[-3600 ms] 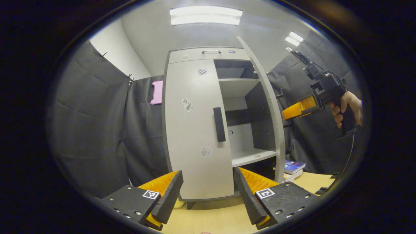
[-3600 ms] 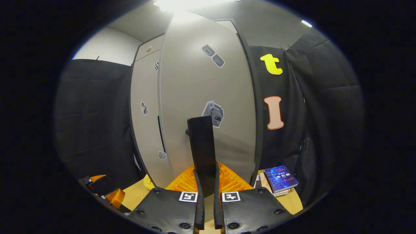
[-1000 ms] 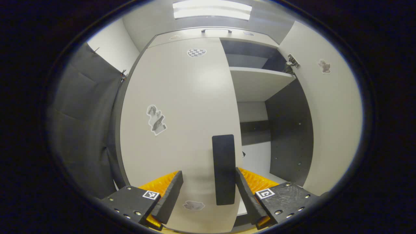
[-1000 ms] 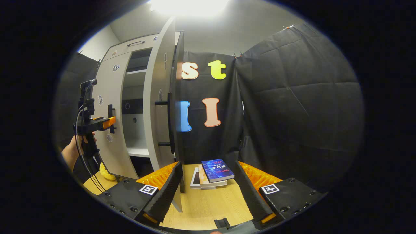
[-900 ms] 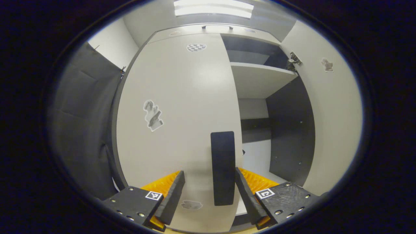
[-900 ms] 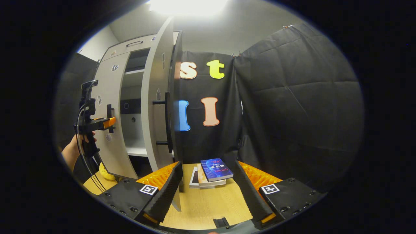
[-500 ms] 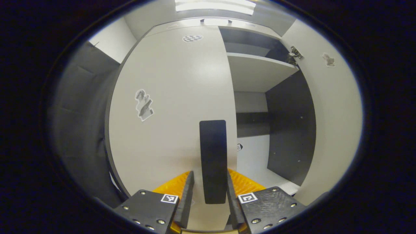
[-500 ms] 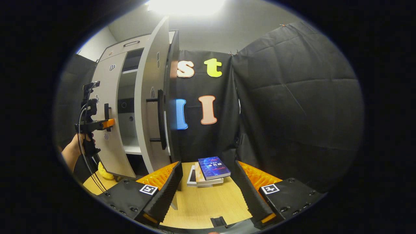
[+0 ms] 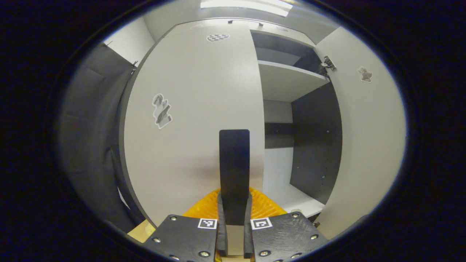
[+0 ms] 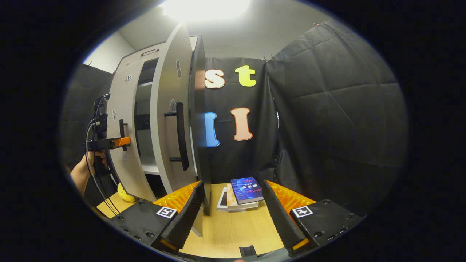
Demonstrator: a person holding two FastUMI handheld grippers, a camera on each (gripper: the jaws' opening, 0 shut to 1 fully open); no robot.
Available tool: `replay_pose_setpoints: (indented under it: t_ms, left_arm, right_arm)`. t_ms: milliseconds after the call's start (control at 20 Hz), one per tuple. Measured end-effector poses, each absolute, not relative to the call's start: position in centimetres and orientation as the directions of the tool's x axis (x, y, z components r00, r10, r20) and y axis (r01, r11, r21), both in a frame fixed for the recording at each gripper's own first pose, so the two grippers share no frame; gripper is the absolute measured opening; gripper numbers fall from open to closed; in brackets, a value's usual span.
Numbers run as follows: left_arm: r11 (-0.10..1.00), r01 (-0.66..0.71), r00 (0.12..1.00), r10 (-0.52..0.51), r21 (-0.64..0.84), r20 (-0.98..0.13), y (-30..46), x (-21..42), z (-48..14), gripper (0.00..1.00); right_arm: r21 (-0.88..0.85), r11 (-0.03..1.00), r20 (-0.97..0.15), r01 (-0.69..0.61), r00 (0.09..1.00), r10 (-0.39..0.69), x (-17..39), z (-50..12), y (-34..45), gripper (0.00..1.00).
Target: Open the right door of the double-door shoe cabinet with the right hand, and open the left door with the left hand.
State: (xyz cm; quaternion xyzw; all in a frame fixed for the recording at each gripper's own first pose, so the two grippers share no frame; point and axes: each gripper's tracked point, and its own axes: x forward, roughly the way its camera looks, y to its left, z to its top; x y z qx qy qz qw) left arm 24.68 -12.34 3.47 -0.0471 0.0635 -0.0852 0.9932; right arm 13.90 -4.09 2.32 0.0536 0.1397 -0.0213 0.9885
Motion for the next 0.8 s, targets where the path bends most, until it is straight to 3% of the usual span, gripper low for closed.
replay_pose_setpoints:
  t_ms: [150,200,400,450,500,700,750,800]
  left_arm:
    - [0.981,0.165,0.977,-0.177,-0.104,-0.122,-11.4,23.7,3.5,0.17]
    - [0.98,0.167,0.976,-0.18,-0.107,-0.126,-11.0,23.3,3.5,0.21]
    - [0.975,0.186,0.972,-0.201,-0.124,-0.121,-9.6,22.1,3.2,0.21]
    - [0.973,0.19,0.972,-0.205,-0.129,-0.116,-9.2,21.9,3.2,0.17]
    - [0.972,0.194,0.971,-0.209,-0.13,-0.114,-9.0,21.8,3.3,0.18]
    - [0.967,0.22,0.966,-0.234,-0.129,-0.107,-7.6,21.2,3.1,0.19]
    - [0.963,0.231,0.964,-0.245,-0.138,-0.103,-7.2,21.2,3.2,0.12]
    - [0.961,0.236,0.963,-0.252,-0.146,-0.099,-6.7,20.8,3.2,0.12]
  right_arm:
    - [0.12,0.993,-0.276,0.021,0.961,0.013,14.1,2.2,-3.4,0.96]
    - [0.124,0.992,-0.275,0.011,0.961,0.024,14.2,2.3,-3.1,0.99]
    - [0.13,0.991,-0.279,-0.017,0.959,0.053,14.0,2.3,-1.8,0.97]
    - [0.128,0.992,-0.28,-0.022,0.958,0.058,13.9,2.3,-1.5,0.97]
    - [0.123,0.992,-0.28,-0.023,0.958,0.057,13.8,2.5,-1.2,0.92]
    - [0.108,0.994,-0.285,-0.034,0.956,0.063,13.5,2.7,-0.2,0.97]
    - [0.107,0.994,-0.282,-0.036,0.957,0.065,13.5,2.9,0.2,0.92]
    - [0.106,0.993,-0.279,-0.041,0.958,0.07,13.6,3.1,0.6,0.97]
